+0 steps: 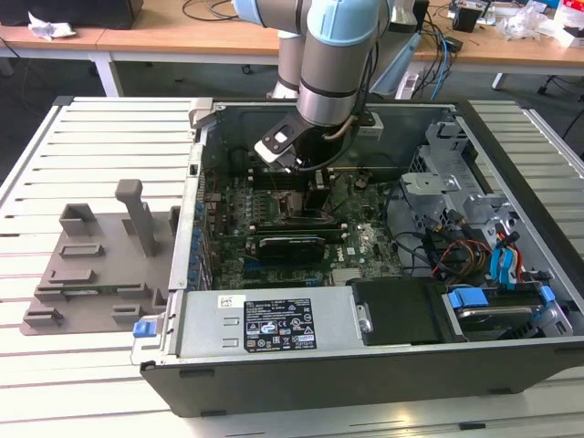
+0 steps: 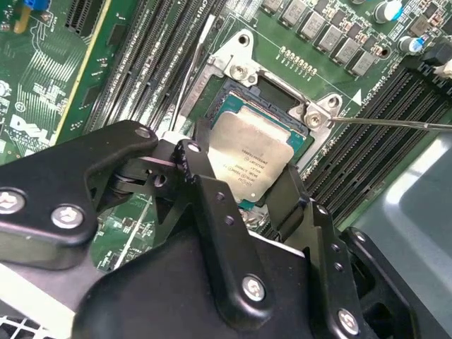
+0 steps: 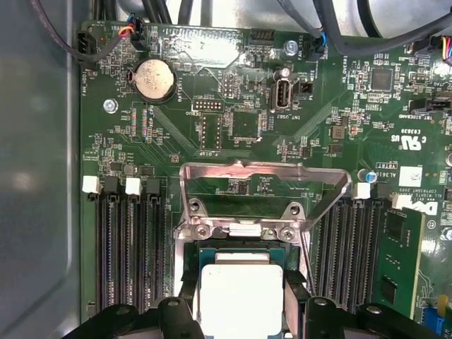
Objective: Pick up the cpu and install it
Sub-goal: 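Place the cpu into insertion slot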
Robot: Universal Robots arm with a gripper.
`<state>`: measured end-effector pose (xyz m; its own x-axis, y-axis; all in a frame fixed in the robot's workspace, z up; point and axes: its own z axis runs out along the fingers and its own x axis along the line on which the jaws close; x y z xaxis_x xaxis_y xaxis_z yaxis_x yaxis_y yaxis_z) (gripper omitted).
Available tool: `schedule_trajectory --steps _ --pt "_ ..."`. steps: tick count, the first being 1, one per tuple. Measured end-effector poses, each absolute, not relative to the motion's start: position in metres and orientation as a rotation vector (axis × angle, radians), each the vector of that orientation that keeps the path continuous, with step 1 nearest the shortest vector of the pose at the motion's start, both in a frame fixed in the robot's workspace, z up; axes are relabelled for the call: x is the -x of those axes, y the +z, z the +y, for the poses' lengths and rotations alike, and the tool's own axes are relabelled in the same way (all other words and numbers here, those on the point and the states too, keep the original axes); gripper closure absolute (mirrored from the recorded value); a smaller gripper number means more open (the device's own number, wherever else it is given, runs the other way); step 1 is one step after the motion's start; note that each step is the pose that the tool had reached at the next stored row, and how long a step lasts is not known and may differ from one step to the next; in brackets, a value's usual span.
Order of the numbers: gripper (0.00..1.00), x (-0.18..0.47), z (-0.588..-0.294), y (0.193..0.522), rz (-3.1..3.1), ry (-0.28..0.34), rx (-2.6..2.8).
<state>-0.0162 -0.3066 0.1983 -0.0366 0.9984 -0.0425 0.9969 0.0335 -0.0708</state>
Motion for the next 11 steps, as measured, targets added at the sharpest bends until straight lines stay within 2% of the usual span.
schedule_trajectory --steps 9,10,11 --pt "0.45 0.0174 -0.3067 0.1951 -2.244 0.126 2.168" --pt "0.44 0.0173 -0.3065 0.1948 -2.244 0.124 2.168" --pt "0.38 0.0173 -0.3065 0.1948 -2.244 0.125 2.168"
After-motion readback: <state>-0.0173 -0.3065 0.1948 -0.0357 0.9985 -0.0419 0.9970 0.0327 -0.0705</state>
